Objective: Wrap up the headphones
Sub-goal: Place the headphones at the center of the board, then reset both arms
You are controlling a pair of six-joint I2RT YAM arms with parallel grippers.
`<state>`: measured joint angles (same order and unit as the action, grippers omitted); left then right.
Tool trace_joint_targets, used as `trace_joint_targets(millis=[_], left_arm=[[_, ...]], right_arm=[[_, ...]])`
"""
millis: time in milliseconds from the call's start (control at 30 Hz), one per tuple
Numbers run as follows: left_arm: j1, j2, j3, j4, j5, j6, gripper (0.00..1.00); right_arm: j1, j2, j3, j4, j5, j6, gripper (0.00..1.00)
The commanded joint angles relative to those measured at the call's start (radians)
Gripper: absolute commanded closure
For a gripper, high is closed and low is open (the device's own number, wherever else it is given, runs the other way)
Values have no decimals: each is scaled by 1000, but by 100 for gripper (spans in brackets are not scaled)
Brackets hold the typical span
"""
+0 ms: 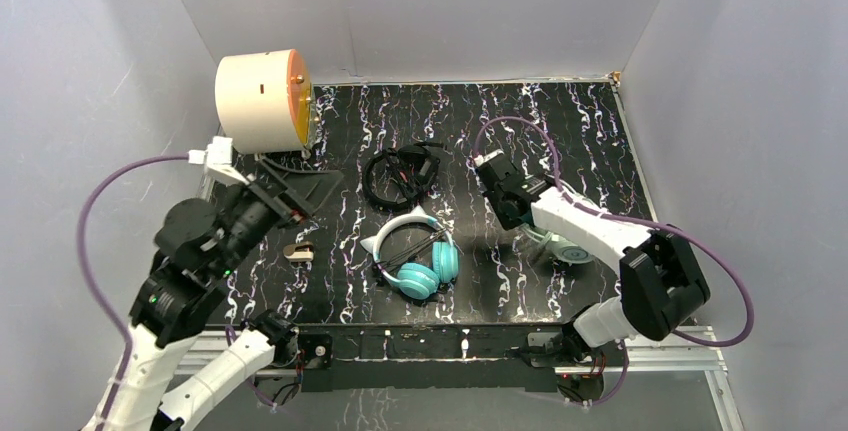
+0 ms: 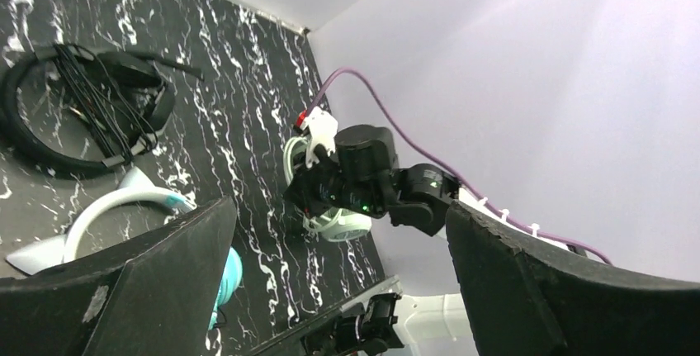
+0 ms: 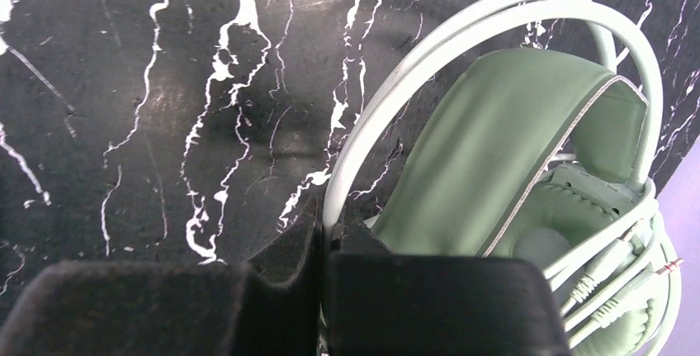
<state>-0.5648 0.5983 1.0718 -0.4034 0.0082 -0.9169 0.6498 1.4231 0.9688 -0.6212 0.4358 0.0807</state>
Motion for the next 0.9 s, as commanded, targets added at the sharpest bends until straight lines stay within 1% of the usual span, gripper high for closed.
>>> trace_joint_targets(millis=[0, 67, 200, 300, 367, 433, 533, 567, 600, 633, 733, 800, 867], left_arm=[[4, -31, 72, -179, -54, 78, 2], [5, -41, 81, -185, -53, 72, 2], [5, -48, 97, -183, -43, 72, 2], [5, -40, 101, -182, -25, 75, 3], [4, -37, 96, -179, -16, 69, 3], [5, -37, 92, -172, -8, 72, 2], [5, -33, 82, -171, -8, 88, 2], [5, -30, 78, -173, -8, 91, 2], [5, -26, 77, -175, -8, 93, 2], [4, -23, 76, -176, -8, 94, 2], [4, -9, 109, -183, -10, 120, 2], [5, 25, 183, -218, -28, 166, 2], [5, 84, 295, -282, -48, 239, 2]], right_arm=[[-4, -2, -23, 123, 117, 14, 97], [-4, 17, -45, 152, 75, 6, 93], [-7, 62, -56, 156, -2, 20, 84], [-7, 61, -63, 174, -54, 23, 76], [-7, 59, -57, 155, -81, 30, 68], [-6, 45, -44, 123, -123, 36, 54], [-7, -17, -3, 51, -168, 45, 34], [-7, -45, 15, 27, -172, 46, 16], [-6, -74, 36, -5, -174, 47, 3], [-7, -101, 62, -33, -182, 46, 2], [-6, -183, 195, -134, -260, 38, 1], [-7, -239, 295, -183, -313, 33, 1], [-7, -293, 393, -212, -357, 22, 1]])
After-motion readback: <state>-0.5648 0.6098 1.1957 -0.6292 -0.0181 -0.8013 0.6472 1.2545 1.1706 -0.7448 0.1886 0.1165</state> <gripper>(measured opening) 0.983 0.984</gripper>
